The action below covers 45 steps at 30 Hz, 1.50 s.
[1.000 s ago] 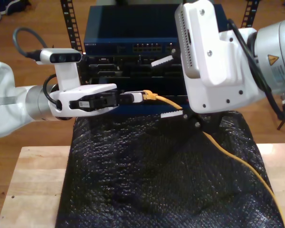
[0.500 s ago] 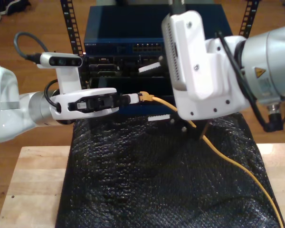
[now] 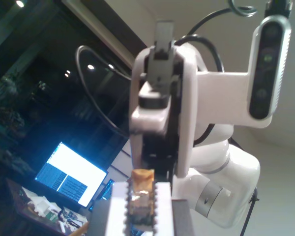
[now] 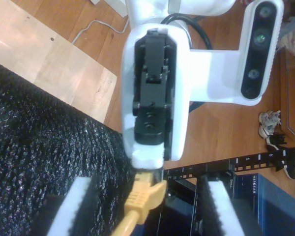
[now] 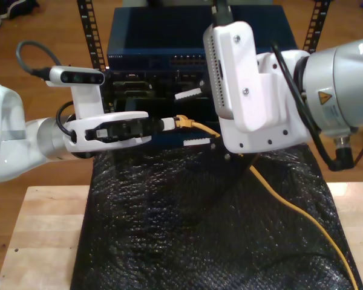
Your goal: Grab the cable and plug it in
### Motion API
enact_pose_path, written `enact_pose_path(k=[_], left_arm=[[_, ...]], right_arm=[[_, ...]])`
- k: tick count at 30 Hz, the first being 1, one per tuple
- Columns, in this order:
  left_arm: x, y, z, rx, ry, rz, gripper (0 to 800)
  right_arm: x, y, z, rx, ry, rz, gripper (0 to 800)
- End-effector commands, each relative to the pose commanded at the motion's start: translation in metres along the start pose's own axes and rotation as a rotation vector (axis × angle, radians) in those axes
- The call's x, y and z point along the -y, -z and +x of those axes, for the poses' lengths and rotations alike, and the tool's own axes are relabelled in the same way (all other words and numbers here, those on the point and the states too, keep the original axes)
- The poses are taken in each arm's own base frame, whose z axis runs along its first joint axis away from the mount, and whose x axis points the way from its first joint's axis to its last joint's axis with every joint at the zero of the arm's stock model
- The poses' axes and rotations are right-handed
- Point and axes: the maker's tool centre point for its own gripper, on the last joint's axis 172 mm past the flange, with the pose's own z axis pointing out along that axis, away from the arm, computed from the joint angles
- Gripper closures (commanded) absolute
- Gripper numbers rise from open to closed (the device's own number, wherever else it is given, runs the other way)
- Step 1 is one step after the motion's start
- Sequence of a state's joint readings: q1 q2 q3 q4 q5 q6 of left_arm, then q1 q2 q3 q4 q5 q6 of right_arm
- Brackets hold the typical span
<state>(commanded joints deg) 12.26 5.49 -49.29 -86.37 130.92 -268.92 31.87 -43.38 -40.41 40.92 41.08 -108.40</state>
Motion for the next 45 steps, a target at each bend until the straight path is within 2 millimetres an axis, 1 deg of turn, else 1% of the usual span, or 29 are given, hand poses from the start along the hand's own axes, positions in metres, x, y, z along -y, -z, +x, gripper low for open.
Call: enact_pose_path(k=[5,12,23,27,31,32,33,34,36,37,40,42,45], left_arm=[[0.0004,0.0003,-0.0001,-0.001,0.003,0.0,780],[-0.0002,0.001,-0.0006,-0.005,0.033,-0.008,776],[0.0002,0.001,-0.0007,-0.007,0.035,-0.011,774],[0.0005,0.0013,-0.0008,-0.008,0.037,-0.011,774],[-0.0016,0.0009,-0.0009,-0.009,0.038,-0.02,768],[-0.0021,0.0008,-0.0005,-0.008,0.038,-0.022,764],[-0.0025,0.0006,-0.0005,-0.008,0.04,-0.023,744],[-0.0033,0.0004,-0.0009,-0.007,0.044,-0.026,695],[-0.0046,0.0003,-0.0006,-0.009,0.064,-0.033,556],[-0.0046,0.0006,-0.001,-0.011,0.072,-0.034,507],[-0.004,0.0011,-0.0009,-0.012,0.075,-0.035,444],[-0.0039,0.0012,-0.0005,-0.013,0.074,-0.035,386],[-0.0021,0.0021,0.0003,-0.012,0.071,-0.026,241]], right_arm=[[-0.0003,0.0006,0.0003,0.0,-0.001,-0.001,413],[-0.0003,0.0006,0.0003,0.0,-0.001,-0.001,460],[-0.0007,0.0007,0.0004,-0.001,-0.004,-0.003,578],[-0.0007,0.0007,0.0004,-0.001,-0.004,-0.003,649],[-0.0009,0.0014,0.0017,-0.007,-0.011,-0.006,756],[-0.0012,0.0014,0.0024,-0.011,-0.014,-0.008,759],[-0.0012,0.0014,0.0026,-0.012,-0.016,-0.008,767],[-0.0012,0.0014,0.0026,-0.012,-0.016,-0.008,776],[-0.0013,0.0014,0.0028,-0.013,-0.017,-0.008,782],[-0.0013,0.0014,0.0028,-0.013,-0.018,-0.008,787],[-0.0013,0.0014,0.0028,-0.013,-0.018,-0.008,794],[-0.0003,0.0004,0.002,-0.012,-0.021,-0.006,798],[-0.0009,0.0003,0.0026,-0.015,-0.029,-0.006,799]])
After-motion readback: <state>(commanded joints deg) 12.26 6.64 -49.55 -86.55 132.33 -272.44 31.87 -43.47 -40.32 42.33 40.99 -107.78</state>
